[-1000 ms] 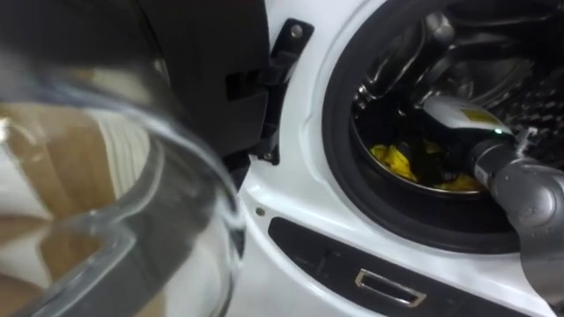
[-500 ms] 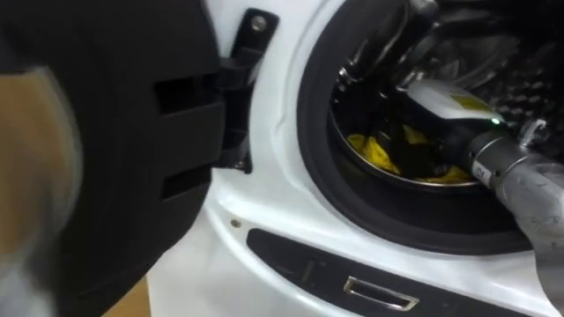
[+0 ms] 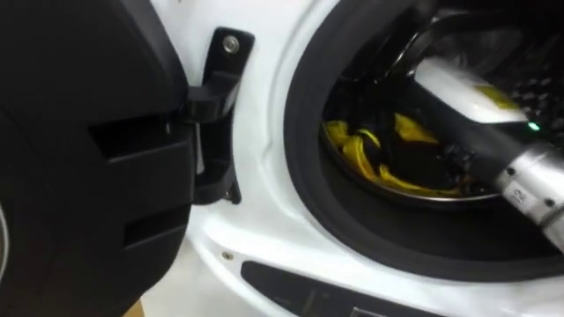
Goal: Pick clothes from washing machine
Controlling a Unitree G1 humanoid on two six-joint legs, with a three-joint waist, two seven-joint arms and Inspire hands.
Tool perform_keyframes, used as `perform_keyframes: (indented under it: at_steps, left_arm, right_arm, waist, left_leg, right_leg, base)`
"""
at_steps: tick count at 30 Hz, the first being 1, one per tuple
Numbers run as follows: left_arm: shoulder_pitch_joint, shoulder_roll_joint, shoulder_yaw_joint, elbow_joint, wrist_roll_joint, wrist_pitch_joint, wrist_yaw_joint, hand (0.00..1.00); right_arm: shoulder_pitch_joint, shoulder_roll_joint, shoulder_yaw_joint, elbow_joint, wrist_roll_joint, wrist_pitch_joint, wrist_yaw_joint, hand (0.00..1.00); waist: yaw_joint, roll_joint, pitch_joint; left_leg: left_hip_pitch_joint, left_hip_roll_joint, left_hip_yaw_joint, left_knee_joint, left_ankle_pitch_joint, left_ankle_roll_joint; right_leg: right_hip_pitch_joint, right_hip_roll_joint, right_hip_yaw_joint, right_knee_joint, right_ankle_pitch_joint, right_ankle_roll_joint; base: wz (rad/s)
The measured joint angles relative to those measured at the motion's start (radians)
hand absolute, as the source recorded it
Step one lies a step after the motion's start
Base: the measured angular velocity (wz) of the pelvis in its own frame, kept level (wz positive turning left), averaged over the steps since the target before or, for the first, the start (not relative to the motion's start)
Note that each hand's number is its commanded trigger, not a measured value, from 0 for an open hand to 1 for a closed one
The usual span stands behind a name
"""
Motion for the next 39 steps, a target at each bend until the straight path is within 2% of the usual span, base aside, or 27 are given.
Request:
perform_keyframes:
  at_steps: [2,6,9,12,15,23,30,33,39]
  left_arm:
    - [0.012,-0.017,0.016,0.005,-0.001,0.000,-0.001,0.00]
    - [0.021,-0.026,0.027,0.012,-0.005,0.000,-0.001,0.00]
    - [0.031,-0.033,0.036,0.028,-0.006,-0.005,-0.001,0.00]
    - [0.026,-0.035,0.040,0.035,-0.001,-0.021,0.002,0.00]
    - [0.047,-0.045,0.040,0.035,0.001,-0.031,0.001,0.00]
    - [0.052,-0.052,0.062,0.034,0.007,-0.048,0.010,0.00]
    - [0.052,-0.052,0.072,0.041,0.022,-0.058,0.027,0.00]
    - [0.044,-0.052,0.079,0.054,0.024,-0.066,0.028,0.00]
    - [0.041,-0.052,0.128,0.060,0.031,-0.073,0.050,0.00]
  right_arm:
    - [0.013,0.002,-0.028,-0.006,0.100,-0.014,-0.002,1.00]
    - [0.054,0.004,-0.050,-0.027,0.201,-0.035,-0.004,1.00]
    - [0.098,0.008,-0.069,-0.028,0.265,-0.035,-0.008,1.00]
    - [0.097,0.009,-0.068,-0.042,0.353,-0.069,-0.004,1.00]
    - [0.107,0.015,-0.074,-0.039,0.425,-0.071,0.001,1.00]
    - [0.105,0.017,-0.098,-0.045,0.617,-0.077,0.013,1.00]
    - [0.107,0.017,-0.103,-0.045,0.632,-0.077,0.024,1.00]
    - [0.136,0.017,-0.133,-0.052,0.658,-0.081,0.037,1.00]
    - [0.210,0.015,-0.179,-0.080,0.738,-0.090,0.047,1.00]
  waist:
    - [-0.011,0.000,0.0002]
    - [-0.017,0.001,0.0019]
    - [-0.048,0.012,0.0083]
    - [-0.056,0.016,0.0101]
    - [-0.064,0.021,0.0095]
    - [-0.067,0.027,0.0050]
    - [-0.093,0.025,0.0043]
    - [-0.100,0.020,0.0016]
    - [-0.101,0.020,0.0012]
  left_leg:
    - [0.001,0.001,0.014,-0.008,0.000,0.000]
    - [0.003,0.004,0.035,-0.011,0.000,0.000]
    - [0.000,0.005,0.037,-0.013,-0.001,-0.001]
    - [-0.017,0.015,0.057,-0.022,-0.008,-0.006]
    - [-0.021,0.018,0.062,-0.016,-0.011,-0.009]
    - [-0.028,0.019,0.062,-0.004,-0.011,-0.009]
    - [-0.028,0.020,0.063,-0.003,-0.011,-0.010]
    - [-0.027,0.020,0.067,-0.005,-0.012,-0.010]
    - [-0.011,0.027,0.123,-0.014,-0.013,-0.012]
  right_leg:
    - [0.003,0.003,0.011,-0.013,0.000,0.000]
    - [-0.002,0.003,0.022,-0.014,0.000,0.000]
    - [-0.013,0.005,0.023,-0.010,0.000,0.001]
    - [-0.037,0.016,0.024,-0.007,0.007,0.000]
    - [-0.039,0.022,0.023,-0.005,0.010,-0.001]
    - [-0.056,0.023,0.021,0.006,0.010,-0.001]
    - [-0.059,0.024,0.023,0.008,0.010,-0.001]
    - [-0.059,0.024,0.023,0.008,0.010,-0.002]
    - [-0.072,0.032,0.053,0.026,0.010,-0.002]
  base:
    - [-0.07]
    - [-0.19]
    - [-0.16]
    - [-0.25]
    - [-0.06]
    - [0.00]
    - [-0.01]
    - [0.00]
    - [-0.19]
